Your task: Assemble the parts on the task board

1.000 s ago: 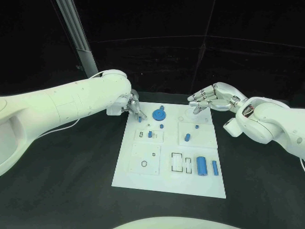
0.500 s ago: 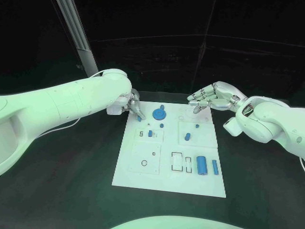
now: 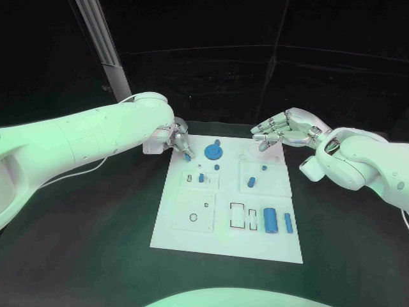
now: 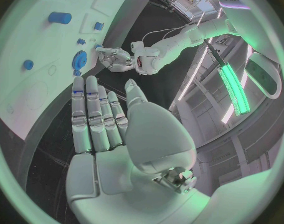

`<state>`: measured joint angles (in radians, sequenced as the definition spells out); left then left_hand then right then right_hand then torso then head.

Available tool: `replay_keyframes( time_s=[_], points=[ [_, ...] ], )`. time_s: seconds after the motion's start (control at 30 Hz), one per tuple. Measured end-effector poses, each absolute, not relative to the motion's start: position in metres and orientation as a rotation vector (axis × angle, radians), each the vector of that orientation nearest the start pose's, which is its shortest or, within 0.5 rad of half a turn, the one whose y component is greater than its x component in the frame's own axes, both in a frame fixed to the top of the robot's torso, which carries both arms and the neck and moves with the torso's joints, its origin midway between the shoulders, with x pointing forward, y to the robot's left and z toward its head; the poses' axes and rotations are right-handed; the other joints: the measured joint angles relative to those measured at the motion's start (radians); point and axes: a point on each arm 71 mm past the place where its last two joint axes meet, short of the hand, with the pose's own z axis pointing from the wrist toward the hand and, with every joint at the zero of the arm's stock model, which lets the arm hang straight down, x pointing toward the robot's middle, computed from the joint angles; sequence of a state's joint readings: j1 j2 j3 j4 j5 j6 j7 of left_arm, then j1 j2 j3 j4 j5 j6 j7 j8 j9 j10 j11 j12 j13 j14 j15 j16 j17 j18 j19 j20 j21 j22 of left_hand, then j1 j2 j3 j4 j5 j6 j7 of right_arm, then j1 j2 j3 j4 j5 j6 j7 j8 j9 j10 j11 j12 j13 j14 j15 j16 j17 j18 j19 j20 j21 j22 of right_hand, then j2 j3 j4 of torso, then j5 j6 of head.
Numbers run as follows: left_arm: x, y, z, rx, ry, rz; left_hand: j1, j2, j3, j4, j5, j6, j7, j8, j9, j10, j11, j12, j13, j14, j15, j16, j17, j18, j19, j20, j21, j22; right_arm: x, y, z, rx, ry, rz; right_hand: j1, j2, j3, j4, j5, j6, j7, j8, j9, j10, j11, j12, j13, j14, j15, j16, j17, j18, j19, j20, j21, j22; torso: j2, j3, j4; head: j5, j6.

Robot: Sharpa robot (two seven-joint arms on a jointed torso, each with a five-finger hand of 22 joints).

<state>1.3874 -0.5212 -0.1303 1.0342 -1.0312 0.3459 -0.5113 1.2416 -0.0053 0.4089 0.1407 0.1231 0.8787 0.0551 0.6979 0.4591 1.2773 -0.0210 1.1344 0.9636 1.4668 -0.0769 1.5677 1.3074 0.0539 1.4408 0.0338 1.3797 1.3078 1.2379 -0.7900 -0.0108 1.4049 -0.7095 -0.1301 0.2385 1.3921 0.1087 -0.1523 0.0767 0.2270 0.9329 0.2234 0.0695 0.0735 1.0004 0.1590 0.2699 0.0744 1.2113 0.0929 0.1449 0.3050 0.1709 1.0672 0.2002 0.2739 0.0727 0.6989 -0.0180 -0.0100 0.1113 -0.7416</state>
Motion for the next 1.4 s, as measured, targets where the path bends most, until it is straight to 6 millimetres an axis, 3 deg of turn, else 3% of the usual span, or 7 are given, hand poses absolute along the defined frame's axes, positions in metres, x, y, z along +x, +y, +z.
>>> replay_keyframes(
  time_s=[0.2,0.6,1.1,1.4],
  points=[
    [0.560,0.205,-0.182,-0.155,2.345,-0.251,-0.018,-0.015,0.030,-0.011,0.000,-0.004,-0.003,0.008,0.008,0.008,-0.001,0.000,0.000,0.000,0.000,0.000,0.000,0.000,0.000,0.000,0.000,0.000,0.511,-0.198,-0.161,0.341,1.712,1.292,0.000,0.000,0.000,0.000,0.000,0.000,0.000,0.000,0.000,0.000,0.000,0.000,0.000,0.000,0.000,0.000,0.000,0.000,0.000,0.000,0.000,0.000,-0.001,0.0000,0.0030,-0.001,-0.001],
    [0.528,0.203,-0.176,-0.160,2.249,-0.368,-0.033,-0.027,0.053,-0.028,0.000,-0.005,-0.002,0.015,0.013,0.010,-0.002,0.000,0.000,0.000,0.000,0.000,0.000,0.000,0.000,0.000,0.000,0.000,0.511,-0.200,-0.162,0.343,1.712,1.288,0.000,0.000,0.003,0.003,0.000,-0.004,0.004,0.000,0.000,0.000,0.000,0.000,-0.001,0.000,0.000,0.000,-0.001,0.000,0.000,0.000,-0.004,-0.001,-0.001,-0.0001,0.0031,0.007,0.001],
    [0.503,0.198,-0.192,-0.147,2.182,-0.408,-0.023,-0.056,0.055,-0.031,-0.011,-0.001,-0.005,0.020,0.016,0.013,-0.006,0.000,-0.007,0.000,0.000,0.000,0.000,0.000,0.000,0.000,0.000,0.000,0.512,-0.202,-0.162,0.345,1.712,1.283,0.000,0.000,0.003,0.003,0.000,-0.004,0.004,0.000,0.000,0.000,0.000,0.004,-0.002,0.000,0.000,0.000,-0.003,0.000,0.000,0.000,-0.004,-0.001,-0.001,-0.0012,0.0001,0.013,0.003],
    [0.498,0.200,-0.199,-0.133,2.159,-0.394,-0.030,-0.065,0.068,-0.043,-0.012,-0.001,-0.005,0.020,0.016,0.018,-0.004,0.000,-0.006,0.000,0.000,0.000,0.000,0.000,0.003,-0.003,0.000,0.000,0.512,-0.203,-0.162,0.346,1.712,1.282,-0.005,0.005,0.000,0.006,0.000,-0.004,0.004,0.000,0.000,0.000,0.000,0.004,-0.003,0.000,0.000,0.000,-0.005,0.000,0.000,0.000,-0.004,-0.002,0.000,-0.0009,-0.0004,0.014,0.002]
  ],
)
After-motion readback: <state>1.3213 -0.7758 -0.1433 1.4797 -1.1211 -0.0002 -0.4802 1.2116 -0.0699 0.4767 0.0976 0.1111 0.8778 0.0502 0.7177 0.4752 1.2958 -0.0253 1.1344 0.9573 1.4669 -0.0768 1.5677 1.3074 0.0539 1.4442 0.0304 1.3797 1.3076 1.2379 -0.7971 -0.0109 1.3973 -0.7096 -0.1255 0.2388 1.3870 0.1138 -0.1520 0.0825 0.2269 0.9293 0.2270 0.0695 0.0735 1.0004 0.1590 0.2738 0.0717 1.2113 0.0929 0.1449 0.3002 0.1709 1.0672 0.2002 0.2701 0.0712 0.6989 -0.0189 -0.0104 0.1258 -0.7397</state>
